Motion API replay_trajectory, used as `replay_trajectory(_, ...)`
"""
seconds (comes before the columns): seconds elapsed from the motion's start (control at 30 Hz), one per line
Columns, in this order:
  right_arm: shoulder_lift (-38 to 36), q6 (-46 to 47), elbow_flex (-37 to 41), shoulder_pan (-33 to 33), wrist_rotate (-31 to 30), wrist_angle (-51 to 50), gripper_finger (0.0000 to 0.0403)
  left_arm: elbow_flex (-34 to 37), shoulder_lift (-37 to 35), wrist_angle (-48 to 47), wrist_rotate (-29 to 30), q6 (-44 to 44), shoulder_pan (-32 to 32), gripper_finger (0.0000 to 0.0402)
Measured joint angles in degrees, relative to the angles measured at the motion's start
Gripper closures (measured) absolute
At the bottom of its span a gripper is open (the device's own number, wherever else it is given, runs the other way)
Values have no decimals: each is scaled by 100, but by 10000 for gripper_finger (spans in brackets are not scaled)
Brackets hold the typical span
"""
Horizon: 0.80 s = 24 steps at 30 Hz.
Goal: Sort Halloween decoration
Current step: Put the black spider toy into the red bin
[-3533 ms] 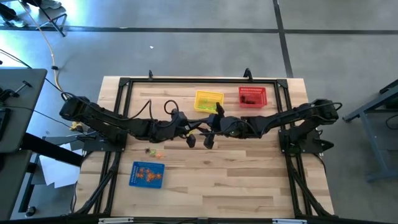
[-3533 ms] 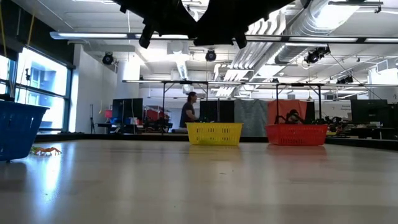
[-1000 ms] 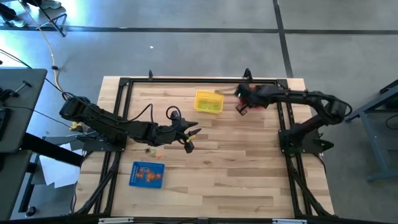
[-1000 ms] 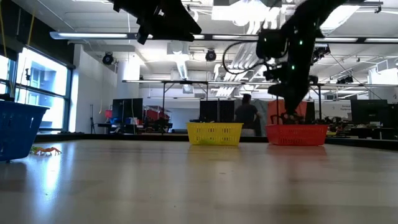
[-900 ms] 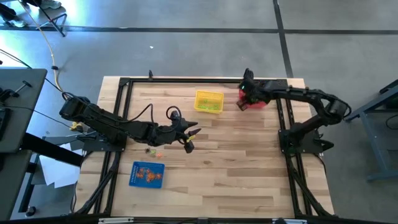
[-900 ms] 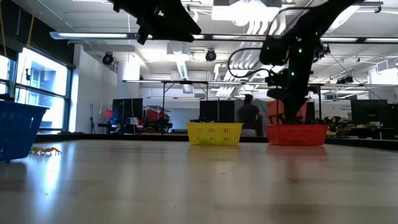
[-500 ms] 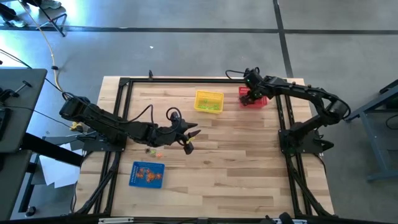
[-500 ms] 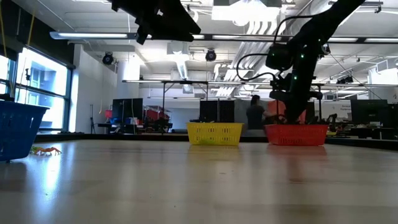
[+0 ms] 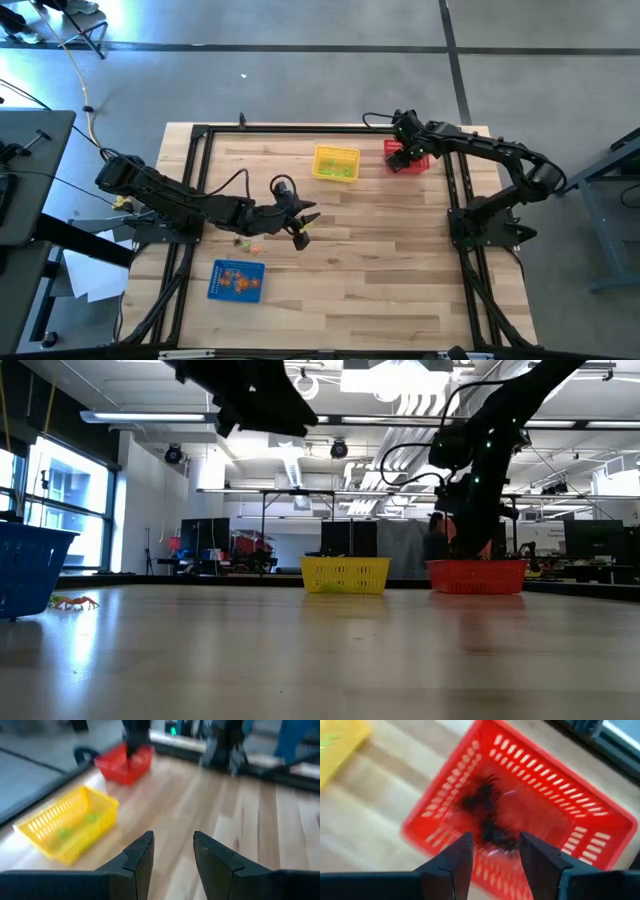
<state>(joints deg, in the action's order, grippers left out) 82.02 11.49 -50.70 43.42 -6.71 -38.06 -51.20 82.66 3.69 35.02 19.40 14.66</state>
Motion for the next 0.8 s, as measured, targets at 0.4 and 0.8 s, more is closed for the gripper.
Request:
replay_trajectory(0.4, -1021, 552, -450, -1950, 1217, -80, 247, 0, -499, -5033, -1842, 3174, 334, 275)
replay_trajectory(0.8, -1045, 1163, -450, -4378, -76, 895, 247, 521, -468, -5972, -2550, 4690, 917, 275)
